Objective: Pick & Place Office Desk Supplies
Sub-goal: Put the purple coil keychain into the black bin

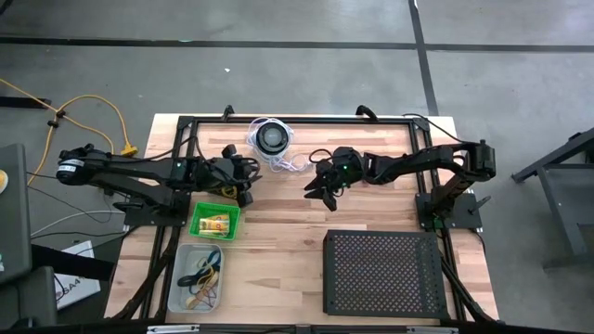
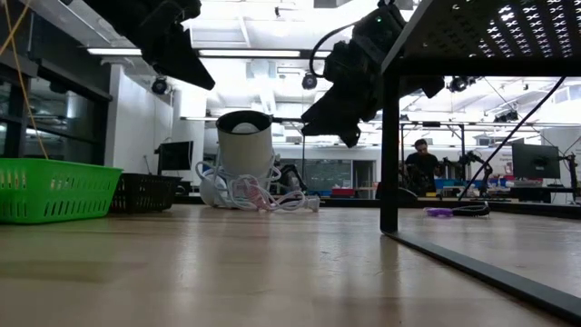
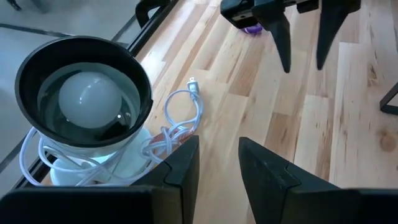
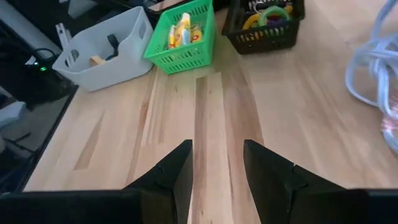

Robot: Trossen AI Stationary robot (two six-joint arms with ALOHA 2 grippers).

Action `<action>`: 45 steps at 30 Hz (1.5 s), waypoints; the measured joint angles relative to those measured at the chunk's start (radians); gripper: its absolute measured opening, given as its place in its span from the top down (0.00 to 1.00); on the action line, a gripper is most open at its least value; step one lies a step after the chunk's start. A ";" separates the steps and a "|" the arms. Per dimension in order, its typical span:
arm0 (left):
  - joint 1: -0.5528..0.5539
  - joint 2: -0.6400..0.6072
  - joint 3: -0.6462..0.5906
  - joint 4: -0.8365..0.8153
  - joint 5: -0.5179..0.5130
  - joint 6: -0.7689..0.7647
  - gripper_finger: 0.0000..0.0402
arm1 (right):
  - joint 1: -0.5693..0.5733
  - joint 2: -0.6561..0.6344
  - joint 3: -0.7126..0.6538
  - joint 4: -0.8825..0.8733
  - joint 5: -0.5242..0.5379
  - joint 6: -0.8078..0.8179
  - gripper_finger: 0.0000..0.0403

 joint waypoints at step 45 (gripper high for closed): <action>0.000 0.000 0.000 0.022 -0.001 0.000 0.73 | -0.280 -0.247 -0.001 -0.999 0.464 -0.066 0.68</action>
